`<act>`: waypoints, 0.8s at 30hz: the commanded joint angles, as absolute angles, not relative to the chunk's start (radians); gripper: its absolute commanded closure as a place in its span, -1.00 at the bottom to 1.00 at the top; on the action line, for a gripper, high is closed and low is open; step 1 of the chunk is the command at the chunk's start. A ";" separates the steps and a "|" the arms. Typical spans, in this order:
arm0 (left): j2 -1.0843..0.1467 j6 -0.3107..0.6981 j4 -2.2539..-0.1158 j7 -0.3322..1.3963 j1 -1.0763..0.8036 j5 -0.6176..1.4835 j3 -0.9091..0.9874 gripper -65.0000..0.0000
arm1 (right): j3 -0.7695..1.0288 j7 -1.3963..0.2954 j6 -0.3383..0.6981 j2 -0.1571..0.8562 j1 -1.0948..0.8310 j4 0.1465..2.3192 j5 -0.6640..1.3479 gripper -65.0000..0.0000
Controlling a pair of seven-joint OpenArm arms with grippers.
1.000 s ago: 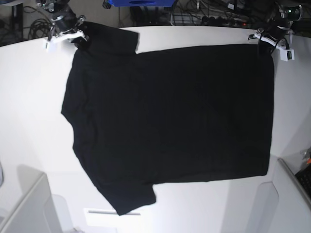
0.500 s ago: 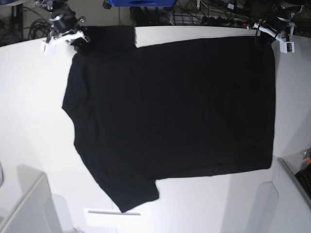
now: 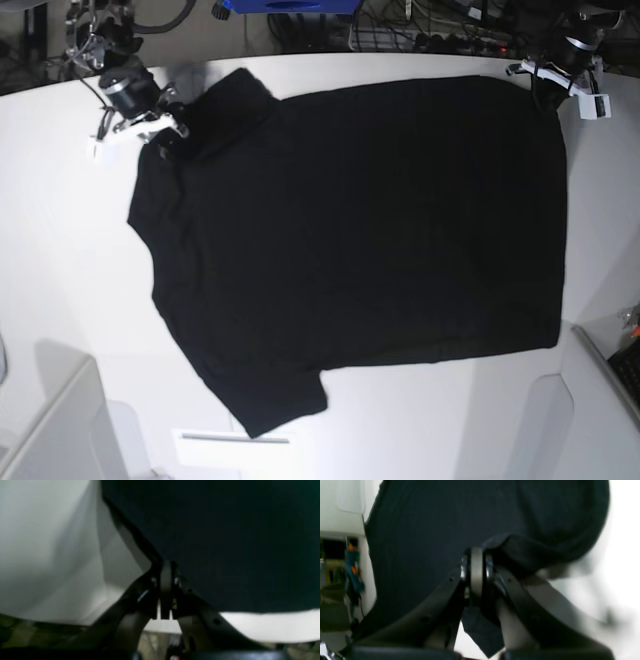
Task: Fold the T-shirt properly
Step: 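Pull the grasped shoulder corners toward the robot with both grippers, then lift the shoulder edge with both grippers and fold it over the body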
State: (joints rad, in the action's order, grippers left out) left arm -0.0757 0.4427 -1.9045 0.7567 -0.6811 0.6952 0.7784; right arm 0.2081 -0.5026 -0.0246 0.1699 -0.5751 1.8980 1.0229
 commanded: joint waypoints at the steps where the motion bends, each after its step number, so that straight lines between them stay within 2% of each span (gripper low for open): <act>1: -0.088 0.423 -1.922 0.740 -0.688 0.723 0.786 1.00 | 0.209 -0.489 -0.030 0.180 -0.559 1.916 1.035 1.00; 3: -0.088 0.389 -1.922 0.740 -0.662 0.734 0.783 1.00 | 0.208 -0.490 -0.048 0.183 -0.529 1.916 1.033 1.00; 9: -0.088 0.384 -1.919 0.753 -0.588 0.728 0.783 1.00 | 0.211 -0.572 -0.065 0.180 -0.441 1.910 1.030 1.00; 12: -0.088 0.384 -1.916 0.865 -0.515 0.725 0.797 1.00 | 0.209 -0.573 -0.107 0.180 -0.400 1.910 1.030 1.00; 16: -0.082 0.384 -1.916 0.967 -0.435 0.725 0.855 1.00 | 0.209 -0.575 -0.113 0.180 -0.367 1.908 1.030 1.00; 21: -0.088 0.383 -1.914 0.989 -0.387 0.723 0.866 1.00 | 0.209 -0.575 -0.134 0.180 -0.334 1.862 1.030 1.00; 24: -0.090 0.340 -1.914 0.989 -0.369 0.723 0.863 1.00 | 0.209 -0.575 -0.137 0.180 -0.311 1.814 1.033 1.00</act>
